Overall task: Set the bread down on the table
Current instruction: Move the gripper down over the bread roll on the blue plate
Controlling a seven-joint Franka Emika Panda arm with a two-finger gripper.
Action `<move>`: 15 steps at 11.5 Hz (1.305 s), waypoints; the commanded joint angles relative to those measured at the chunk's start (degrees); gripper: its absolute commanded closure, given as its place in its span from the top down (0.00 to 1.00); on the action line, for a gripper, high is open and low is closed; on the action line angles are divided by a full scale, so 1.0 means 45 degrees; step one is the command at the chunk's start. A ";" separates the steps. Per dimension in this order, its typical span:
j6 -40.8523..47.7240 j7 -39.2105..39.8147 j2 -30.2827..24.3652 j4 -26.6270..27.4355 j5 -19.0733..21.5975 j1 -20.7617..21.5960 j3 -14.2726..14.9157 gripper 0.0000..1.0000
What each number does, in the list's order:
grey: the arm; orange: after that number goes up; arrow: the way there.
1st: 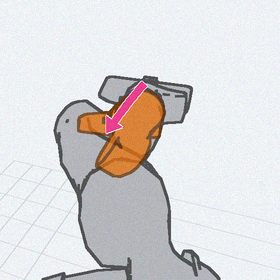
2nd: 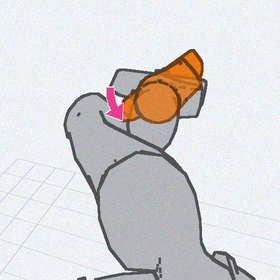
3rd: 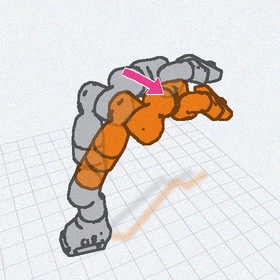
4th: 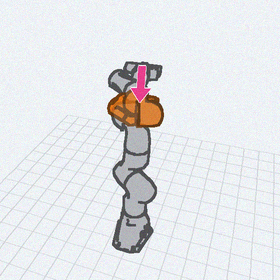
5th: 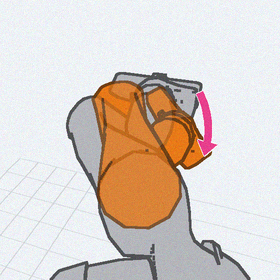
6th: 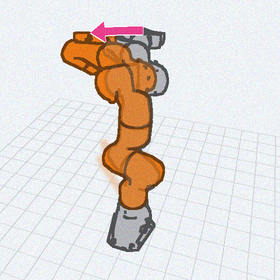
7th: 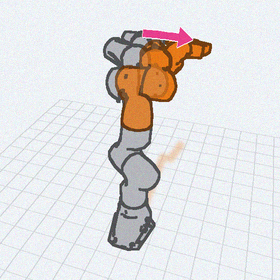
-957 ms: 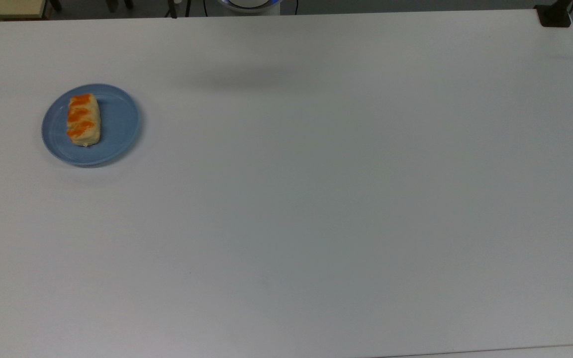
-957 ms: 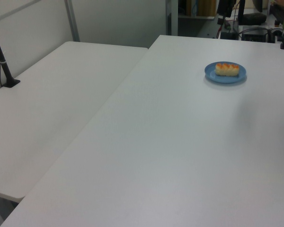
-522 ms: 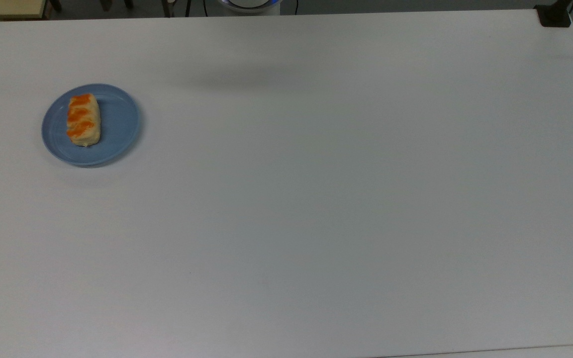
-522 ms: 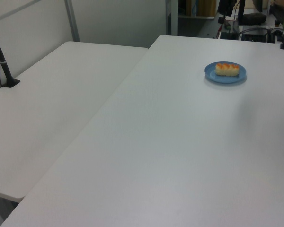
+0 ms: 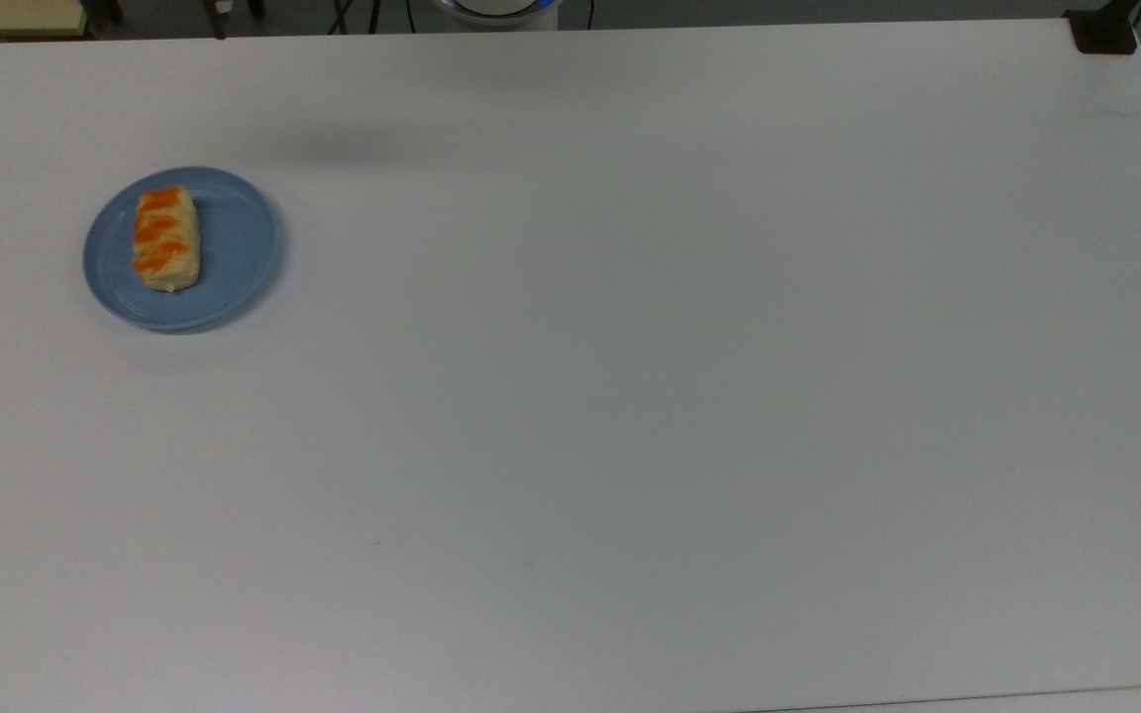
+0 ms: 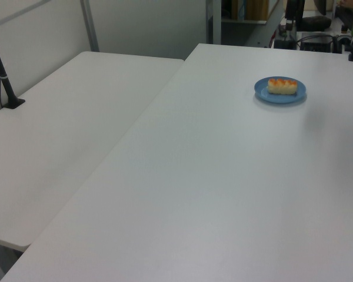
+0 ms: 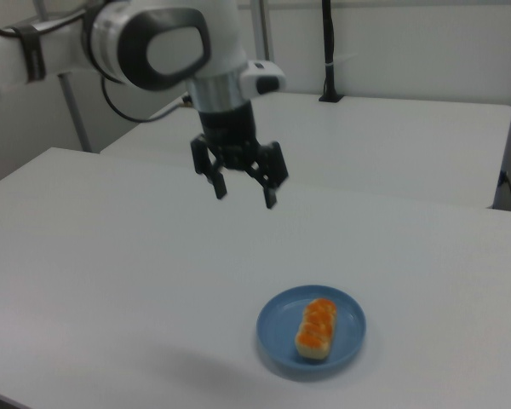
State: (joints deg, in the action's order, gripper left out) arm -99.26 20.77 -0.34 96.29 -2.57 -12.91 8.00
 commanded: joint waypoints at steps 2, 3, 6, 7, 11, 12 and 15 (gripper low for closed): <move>-0.3830 0.2764 0.0036 0.2951 0.0023 -0.0275 0.1266 1.00; -0.4768 0.2806 0.0230 0.3500 0.0063 -0.0275 0.1482 1.00; -0.5927 0.3470 0.1341 0.4033 0.0180 -0.0372 0.1524 0.99; -0.6142 0.3432 0.1751 0.3994 0.0200 -0.0392 0.1524 0.99; -0.7470 0.3314 0.2750 0.4013 0.1212 -0.0451 0.1524 0.98; -0.7801 0.3314 0.2945 0.4032 0.1273 -0.0451 0.1524 0.98; -0.8564 0.3314 0.3570 0.4013 0.1274 -0.0432 0.1524 0.89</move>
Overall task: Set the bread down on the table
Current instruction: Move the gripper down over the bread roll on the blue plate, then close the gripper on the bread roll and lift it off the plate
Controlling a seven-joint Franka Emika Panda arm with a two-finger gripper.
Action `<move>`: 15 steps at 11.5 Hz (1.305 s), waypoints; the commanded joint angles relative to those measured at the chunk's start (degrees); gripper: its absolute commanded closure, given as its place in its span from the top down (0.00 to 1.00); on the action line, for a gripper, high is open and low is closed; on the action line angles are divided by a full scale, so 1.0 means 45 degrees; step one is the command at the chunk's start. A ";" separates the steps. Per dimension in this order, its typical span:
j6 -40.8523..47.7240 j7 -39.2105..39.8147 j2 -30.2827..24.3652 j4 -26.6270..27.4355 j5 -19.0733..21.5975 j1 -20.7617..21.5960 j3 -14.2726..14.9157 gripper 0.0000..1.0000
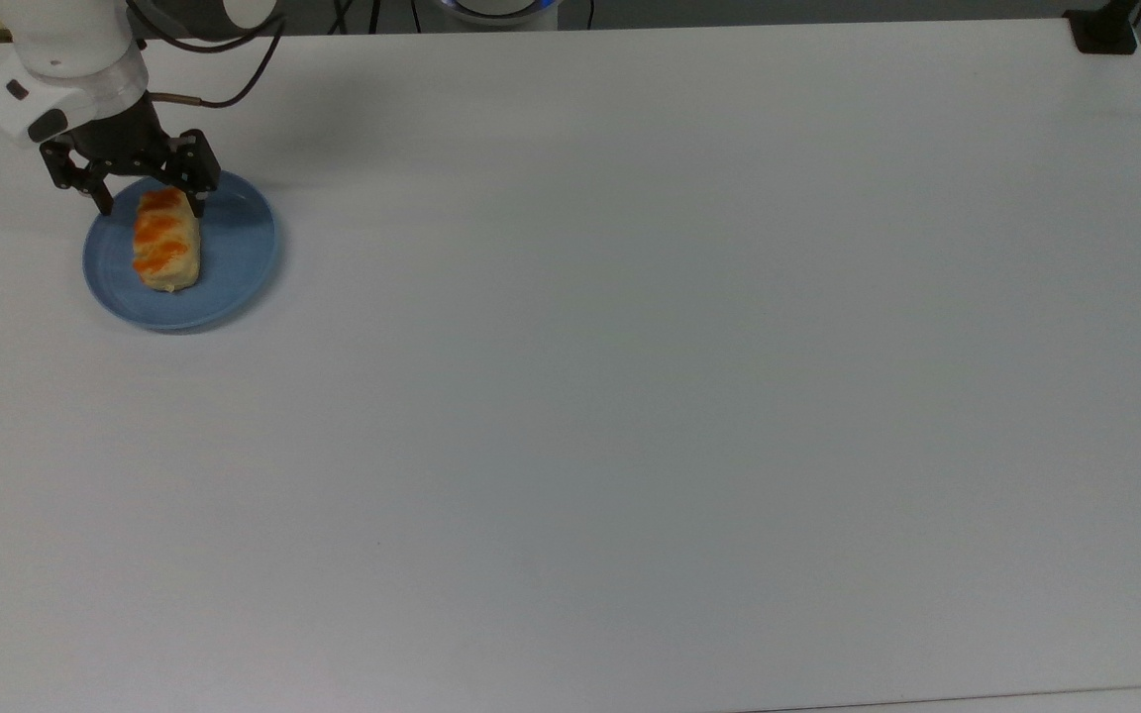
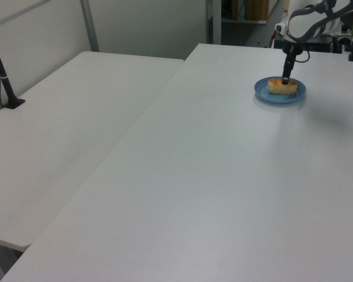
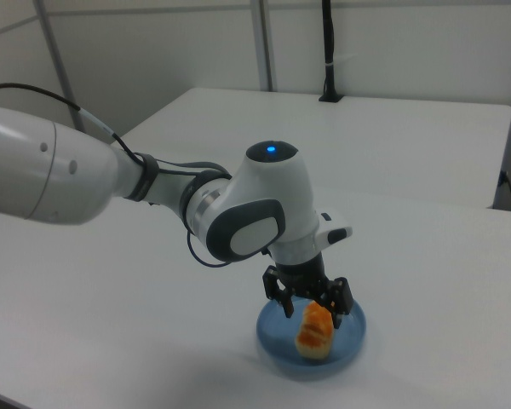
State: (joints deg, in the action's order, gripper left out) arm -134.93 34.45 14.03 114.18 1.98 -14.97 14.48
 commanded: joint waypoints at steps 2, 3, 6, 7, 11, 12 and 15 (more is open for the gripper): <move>-0.0777 0.0275 0.0612 0.0036 0.0263 0.0025 0.0082 0.57; -0.0797 0.0275 0.0652 0.0036 0.0263 0.0044 0.0063 0.41; -0.0331 0.0275 0.0420 -0.0062 0.0263 0.0045 0.0063 0.29; 0.0407 0.0295 0.0070 -0.0275 0.0263 0.0045 0.0063 0.29; 0.4763 -0.0773 -0.1707 -0.1719 0.0631 0.0297 -0.0520 0.29; 0.5562 -0.2094 -0.2020 -0.2147 0.0789 0.0298 -0.1393 0.29; 0.6117 -0.5144 -0.2433 -0.2308 0.0790 0.0279 -0.3483 0.29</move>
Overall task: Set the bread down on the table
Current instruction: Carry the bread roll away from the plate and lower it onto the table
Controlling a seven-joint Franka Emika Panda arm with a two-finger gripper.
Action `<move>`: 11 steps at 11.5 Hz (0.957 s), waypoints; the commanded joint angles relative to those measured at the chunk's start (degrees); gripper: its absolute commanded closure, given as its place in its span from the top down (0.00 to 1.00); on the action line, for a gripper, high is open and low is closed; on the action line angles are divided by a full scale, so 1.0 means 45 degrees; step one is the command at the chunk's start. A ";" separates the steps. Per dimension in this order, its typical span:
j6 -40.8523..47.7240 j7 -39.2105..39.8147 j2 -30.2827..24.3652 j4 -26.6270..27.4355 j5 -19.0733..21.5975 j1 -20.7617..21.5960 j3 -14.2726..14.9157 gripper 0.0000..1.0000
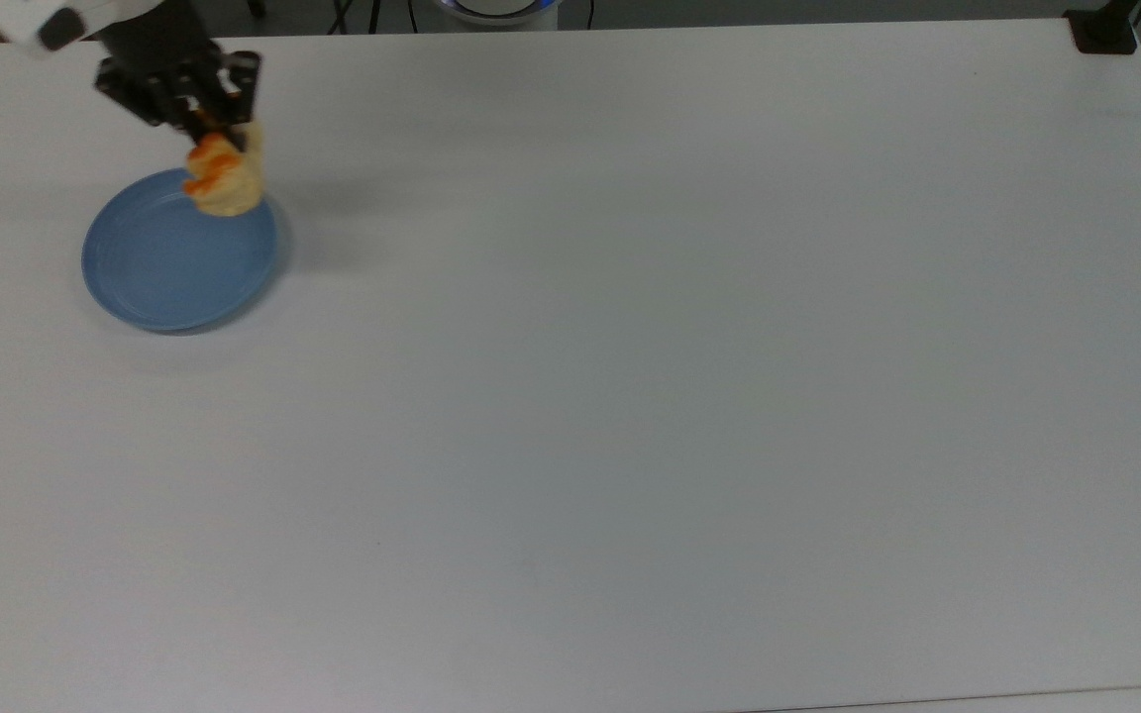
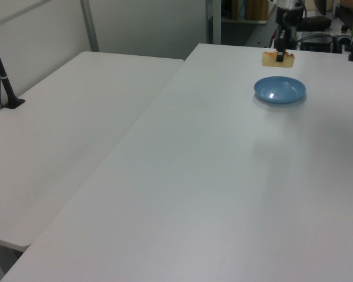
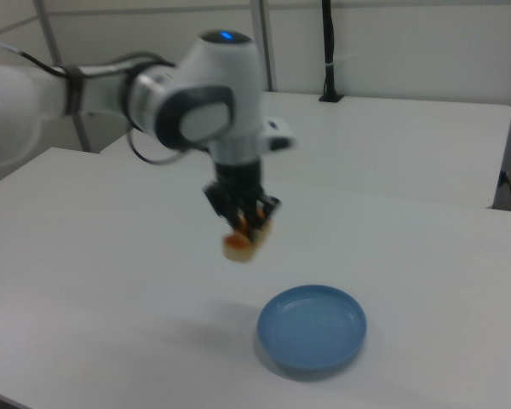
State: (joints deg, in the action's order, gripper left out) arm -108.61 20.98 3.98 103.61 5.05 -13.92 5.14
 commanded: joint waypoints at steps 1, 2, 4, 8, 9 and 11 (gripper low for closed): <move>0.0133 -0.2974 -0.0104 0.0062 0.0108 0.0065 -0.2189 0.29; -0.0023 -0.3349 0.0129 0.0100 0.0050 0.0104 -0.2816 0.29; -0.1170 -0.3645 0.0656 0.0644 -0.0320 0.0415 -0.3368 0.29; -0.3183 -0.4852 0.2568 0.0785 -0.1979 0.1294 -0.3369 0.29; -0.3517 -0.5166 0.2863 0.0746 -0.2214 0.1412 -0.3369 0.29; -0.3988 -0.5811 0.3508 0.0687 -0.2936 0.1666 -0.3369 0.30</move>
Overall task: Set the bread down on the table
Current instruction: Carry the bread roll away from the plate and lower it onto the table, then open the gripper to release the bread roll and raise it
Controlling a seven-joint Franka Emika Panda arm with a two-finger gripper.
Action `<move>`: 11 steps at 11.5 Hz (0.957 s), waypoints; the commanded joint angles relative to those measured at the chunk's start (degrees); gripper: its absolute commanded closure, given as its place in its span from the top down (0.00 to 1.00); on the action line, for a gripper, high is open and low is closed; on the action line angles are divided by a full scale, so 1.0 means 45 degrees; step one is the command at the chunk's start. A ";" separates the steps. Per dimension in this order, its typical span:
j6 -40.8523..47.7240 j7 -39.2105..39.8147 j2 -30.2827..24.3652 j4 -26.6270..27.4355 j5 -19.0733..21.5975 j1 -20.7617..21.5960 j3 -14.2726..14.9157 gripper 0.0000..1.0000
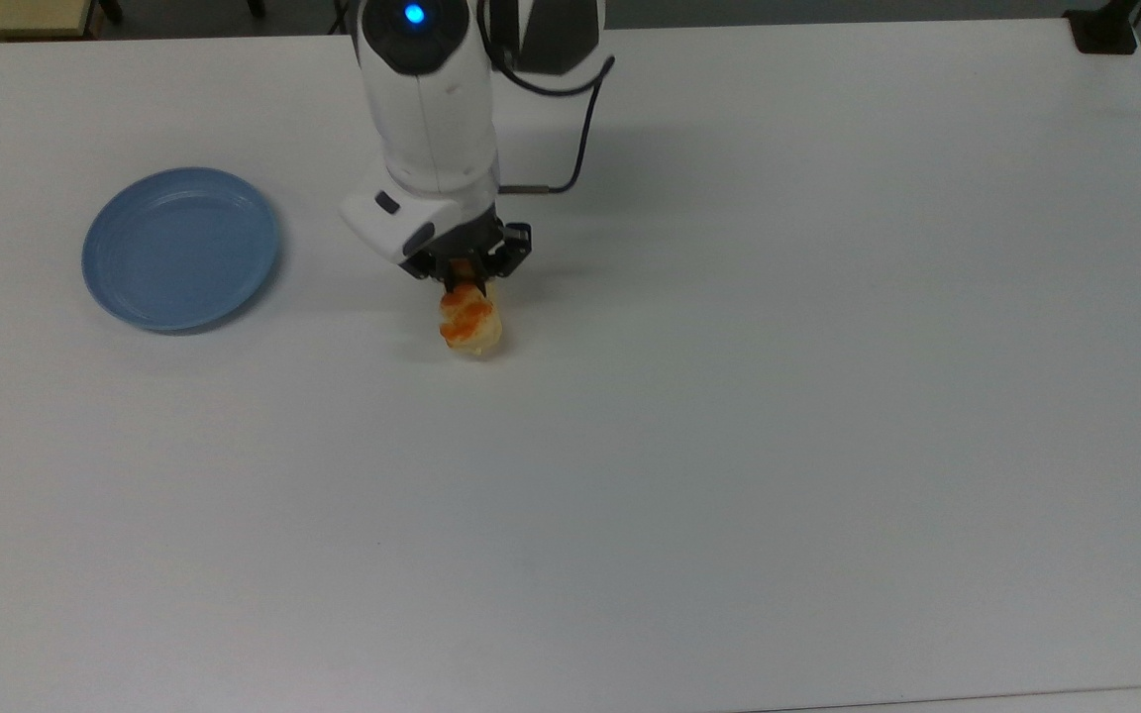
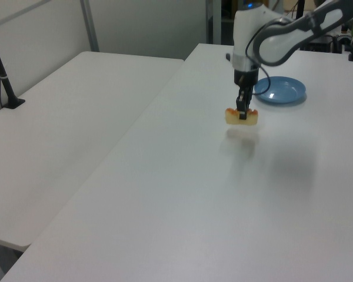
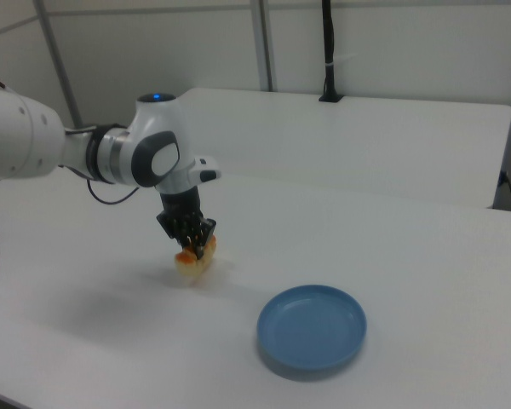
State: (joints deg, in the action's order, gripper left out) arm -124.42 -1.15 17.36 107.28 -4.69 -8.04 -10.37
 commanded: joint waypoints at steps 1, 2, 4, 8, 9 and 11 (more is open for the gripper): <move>-0.0514 -0.0975 0.0692 -0.0129 -0.0969 0.0400 0.0078 0.43; -0.0495 -0.1014 0.0674 -0.0168 -0.1009 0.0401 0.0078 0.99; -0.0223 -0.1034 0.0539 -0.0401 -0.0913 0.0264 0.0078 1.00; 0.1839 -0.1151 -0.0494 -0.1160 -0.0776 0.0069 0.0098 1.00; 0.3067 -0.1461 -0.1020 -0.1531 -0.0737 -0.0164 0.0098 1.00; 0.5180 -0.1523 -0.2405 -0.2177 -0.0737 -0.0457 0.0292 1.00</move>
State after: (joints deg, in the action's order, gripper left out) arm -110.18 -6.48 14.05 99.28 -8.02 -8.75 -9.95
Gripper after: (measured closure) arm 0.000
